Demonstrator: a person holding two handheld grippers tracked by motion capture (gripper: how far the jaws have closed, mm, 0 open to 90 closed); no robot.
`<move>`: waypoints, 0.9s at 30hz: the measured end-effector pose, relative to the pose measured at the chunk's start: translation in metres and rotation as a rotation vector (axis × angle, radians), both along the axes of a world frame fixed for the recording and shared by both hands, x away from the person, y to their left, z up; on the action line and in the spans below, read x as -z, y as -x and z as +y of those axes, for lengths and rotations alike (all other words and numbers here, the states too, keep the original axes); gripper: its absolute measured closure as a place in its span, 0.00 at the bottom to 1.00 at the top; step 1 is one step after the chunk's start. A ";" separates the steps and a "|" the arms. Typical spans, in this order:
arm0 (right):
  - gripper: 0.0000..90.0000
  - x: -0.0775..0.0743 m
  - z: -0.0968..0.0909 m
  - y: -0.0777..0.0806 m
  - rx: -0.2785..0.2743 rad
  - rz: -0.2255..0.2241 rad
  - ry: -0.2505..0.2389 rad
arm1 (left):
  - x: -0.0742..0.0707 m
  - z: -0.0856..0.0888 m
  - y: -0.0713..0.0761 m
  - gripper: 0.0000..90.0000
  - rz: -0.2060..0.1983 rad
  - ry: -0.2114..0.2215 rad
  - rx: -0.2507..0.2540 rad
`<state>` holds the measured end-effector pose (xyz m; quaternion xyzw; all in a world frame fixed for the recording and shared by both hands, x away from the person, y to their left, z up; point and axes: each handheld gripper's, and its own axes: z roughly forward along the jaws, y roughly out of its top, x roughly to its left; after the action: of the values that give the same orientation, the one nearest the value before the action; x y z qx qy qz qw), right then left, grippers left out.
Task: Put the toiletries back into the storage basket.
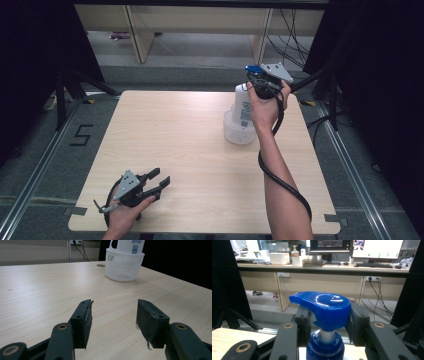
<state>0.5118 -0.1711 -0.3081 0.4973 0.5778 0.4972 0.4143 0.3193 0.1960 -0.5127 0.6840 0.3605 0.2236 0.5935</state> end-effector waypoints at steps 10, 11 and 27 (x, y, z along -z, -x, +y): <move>0.67 0.013 0.000 -0.001 -0.010 0.020 0.013 | 0.000 -0.001 0.000 0.51 0.003 0.002 0.001; 0.67 0.014 0.000 -0.001 -0.008 0.021 0.011 | 0.000 -0.001 0.000 0.51 0.004 0.003 0.001; 0.67 0.028 0.001 -0.001 -0.013 0.044 0.030 | 0.001 -0.001 0.000 0.51 0.003 0.001 0.001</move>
<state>0.5131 -0.1696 -0.3361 0.4980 0.5975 0.4801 0.4057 0.3191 0.1949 -0.5133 0.6842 0.3612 0.2223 0.5933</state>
